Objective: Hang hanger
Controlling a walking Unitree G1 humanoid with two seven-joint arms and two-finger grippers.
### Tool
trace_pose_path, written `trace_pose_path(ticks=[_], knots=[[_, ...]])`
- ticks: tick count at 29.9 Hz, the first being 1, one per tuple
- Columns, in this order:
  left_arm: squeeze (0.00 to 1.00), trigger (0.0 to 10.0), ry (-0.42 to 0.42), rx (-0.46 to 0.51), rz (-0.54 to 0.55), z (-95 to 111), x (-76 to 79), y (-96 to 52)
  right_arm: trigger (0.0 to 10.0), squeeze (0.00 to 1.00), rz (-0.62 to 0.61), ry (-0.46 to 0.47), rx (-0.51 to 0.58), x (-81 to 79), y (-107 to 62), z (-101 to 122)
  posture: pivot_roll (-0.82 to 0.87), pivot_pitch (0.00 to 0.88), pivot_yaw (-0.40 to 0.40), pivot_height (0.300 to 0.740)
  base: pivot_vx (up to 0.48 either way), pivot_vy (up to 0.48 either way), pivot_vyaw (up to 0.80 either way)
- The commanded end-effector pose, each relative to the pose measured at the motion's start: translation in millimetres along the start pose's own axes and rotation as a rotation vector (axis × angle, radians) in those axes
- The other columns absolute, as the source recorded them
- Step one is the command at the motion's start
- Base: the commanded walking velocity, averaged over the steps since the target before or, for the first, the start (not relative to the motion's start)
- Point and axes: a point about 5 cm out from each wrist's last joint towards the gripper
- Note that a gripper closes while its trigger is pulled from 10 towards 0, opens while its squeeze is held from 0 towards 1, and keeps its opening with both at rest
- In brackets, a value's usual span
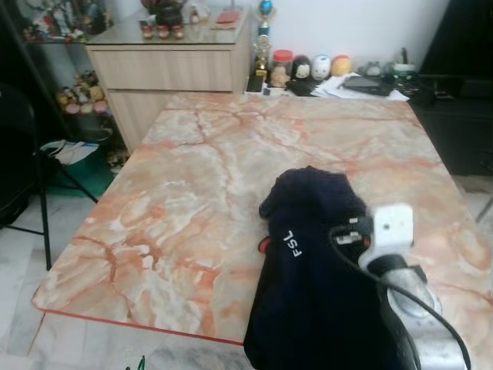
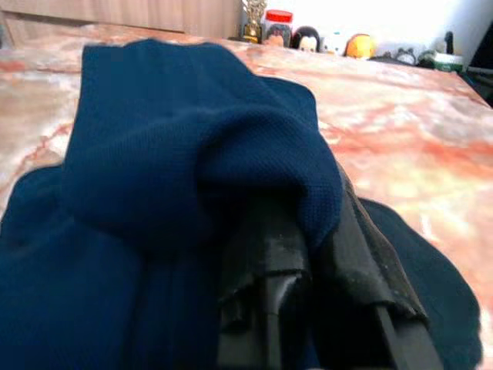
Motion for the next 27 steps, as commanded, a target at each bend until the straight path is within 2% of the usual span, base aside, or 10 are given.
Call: trace_pose_path(ticks=[1,3,4,5,6,7,27], knots=[[0.00,10.0,0.027,-0.014,0.000,-2,0.2,-0.4,10.0,0.00,0.020,0.010,0.000,-4.0,-5.3,5,-0.11,0.000,0.031,0.740,0.000,0.000,0.00],[0.00,10.0,0.027,-0.011,0.000,-1,1.2,0.2,10.0,0.00,0.027,0.018,0.004,-5.6,-5.8,6,-0.11,0.000,0.029,0.740,0.000,0.000,0.00],[0.00,10.0,0.027,-0.008,0.000,0,1.6,0.5,10.0,0.14,0.029,0.024,0.006,-6.4,-6.0,7,-0.11,0.000,0.028,0.740,0.000,0.000,0.00],[0.00,10.0,0.026,-0.007,0.000,0,1.9,0.7,10.0,0.14,0.030,0.029,0.008,-7.0,-6.1,8,-0.11,0.000,0.028,0.740,0.000,0.000,0.00],[0.00,10.0,0.027,-0.005,0.000,1,2.4,0.9,10.0,0.97,0.035,0.035,0.013,-7.8,-5.9,9,-0.11,0.000,0.028,0.740,0.000,0.000,0.00],[0.00,10.0,0.029,-0.003,0.000,2,2.9,1.2,10.0,1.00,0.040,0.040,0.020,-8.5,-5.3,10,-0.11,0.000,0.028,0.740,0.000,0.000,0.00],[0.00,10.0,0.034,-0.005,-0.010,-3,6.9,-0.2,10.0,1.00,0.032,0.055,0.042,-11.2,-6.0,17,-0.12,0.000,0.032,0.740,-0.012,0.000,0.00]])
Point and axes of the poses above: a point about 5 cm out from each wrist's last joint towards the gripper, its own y axis pointing out of the wrist towards the gripper, its own z axis along the axis of the wrist's last joint, x = y × z, and after that the axes turned 6 degrees about -y, right-handed
